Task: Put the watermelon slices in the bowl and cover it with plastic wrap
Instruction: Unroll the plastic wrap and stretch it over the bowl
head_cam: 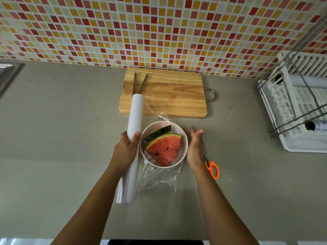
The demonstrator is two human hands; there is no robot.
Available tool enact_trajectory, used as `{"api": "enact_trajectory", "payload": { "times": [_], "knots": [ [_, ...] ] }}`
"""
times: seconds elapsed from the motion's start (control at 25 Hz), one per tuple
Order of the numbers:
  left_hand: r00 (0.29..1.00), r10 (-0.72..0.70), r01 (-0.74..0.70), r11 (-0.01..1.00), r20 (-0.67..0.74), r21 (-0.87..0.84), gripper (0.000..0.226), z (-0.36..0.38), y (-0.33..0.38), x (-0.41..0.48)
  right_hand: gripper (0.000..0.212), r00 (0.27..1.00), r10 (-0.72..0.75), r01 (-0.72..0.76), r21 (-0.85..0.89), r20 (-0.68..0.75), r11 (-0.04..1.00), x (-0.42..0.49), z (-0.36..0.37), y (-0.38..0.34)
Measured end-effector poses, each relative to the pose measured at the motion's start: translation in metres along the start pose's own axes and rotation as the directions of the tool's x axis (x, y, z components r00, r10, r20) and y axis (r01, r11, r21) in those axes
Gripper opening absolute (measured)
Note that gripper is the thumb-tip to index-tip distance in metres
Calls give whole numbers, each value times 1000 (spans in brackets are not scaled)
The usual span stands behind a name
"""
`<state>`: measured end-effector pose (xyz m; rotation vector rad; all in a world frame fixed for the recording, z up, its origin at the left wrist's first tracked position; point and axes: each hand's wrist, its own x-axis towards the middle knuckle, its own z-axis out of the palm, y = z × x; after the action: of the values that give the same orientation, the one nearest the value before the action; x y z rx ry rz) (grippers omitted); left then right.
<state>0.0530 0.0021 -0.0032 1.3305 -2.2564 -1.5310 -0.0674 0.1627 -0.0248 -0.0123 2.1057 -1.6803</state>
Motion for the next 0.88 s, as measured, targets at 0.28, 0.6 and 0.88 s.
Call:
{"api": "enact_trajectory", "payload": {
  "times": [0.28,0.6,0.88],
  "knots": [
    [1000,2,-2,1000,2,27,49,0,-1,0,73,980,-45,4,209,196,978,-20,8,12],
    [1000,4,-3,999,-2,39,50,0,0,1,102,991,-77,81,-36,108,996,-8,-9,13],
    [1000,8,-8,998,3,60,50,-1,3,1,114,968,-58,45,59,243,997,-10,0,9]
  ]
}}
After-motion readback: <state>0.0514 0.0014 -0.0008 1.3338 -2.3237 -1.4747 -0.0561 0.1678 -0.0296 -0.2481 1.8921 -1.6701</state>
